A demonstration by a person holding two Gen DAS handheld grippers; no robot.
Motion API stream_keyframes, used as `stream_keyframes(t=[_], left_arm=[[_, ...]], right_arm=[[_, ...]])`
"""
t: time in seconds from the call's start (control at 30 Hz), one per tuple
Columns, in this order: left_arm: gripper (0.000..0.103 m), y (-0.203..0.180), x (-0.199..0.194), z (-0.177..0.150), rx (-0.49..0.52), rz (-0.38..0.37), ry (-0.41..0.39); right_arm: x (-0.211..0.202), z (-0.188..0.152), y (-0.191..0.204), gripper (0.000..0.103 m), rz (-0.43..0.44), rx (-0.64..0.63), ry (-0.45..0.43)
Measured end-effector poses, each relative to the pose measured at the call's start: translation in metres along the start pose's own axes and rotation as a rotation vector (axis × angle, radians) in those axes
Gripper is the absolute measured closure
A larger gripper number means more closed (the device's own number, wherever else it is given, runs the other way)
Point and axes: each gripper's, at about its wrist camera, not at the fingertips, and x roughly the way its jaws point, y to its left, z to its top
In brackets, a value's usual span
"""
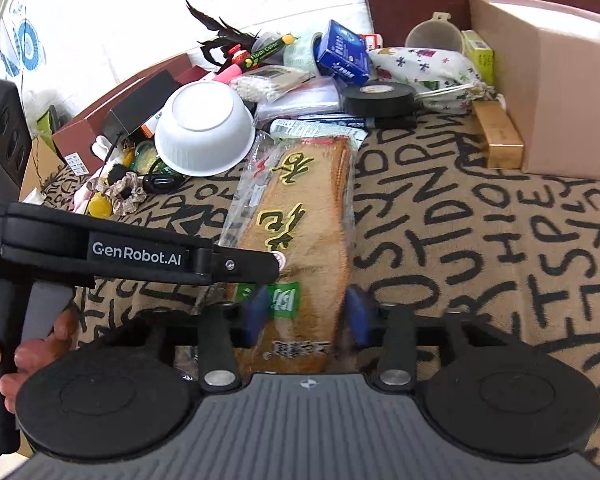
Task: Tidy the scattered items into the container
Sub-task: 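Lift the packaged insole with left tool and carry it toward the box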
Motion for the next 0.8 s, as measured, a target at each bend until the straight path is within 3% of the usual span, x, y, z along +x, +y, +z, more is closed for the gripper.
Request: stream_keyframes(t=[0.13, 0.4, 0.8], left_arm=[[0.059, -0.013, -0.005, -0.003, 0.031, 0.013, -0.002], [0.063, -0.044, -0.032, 0.007, 0.060, -0.052, -0.069], [0.062, -0.128, -0.053, 0.087, 0.158, -0.176, -0.220]], right_arm=[[-0.009, -0.002, 0.000, 0.070, -0.015, 0.002, -0.002], [-0.051, 0.001, 0.001, 0.071, -0.065, -0.017, -0.085], [-0.120, 0.063, -0.022, 0.070, -0.182, -0.075, -0.316]])
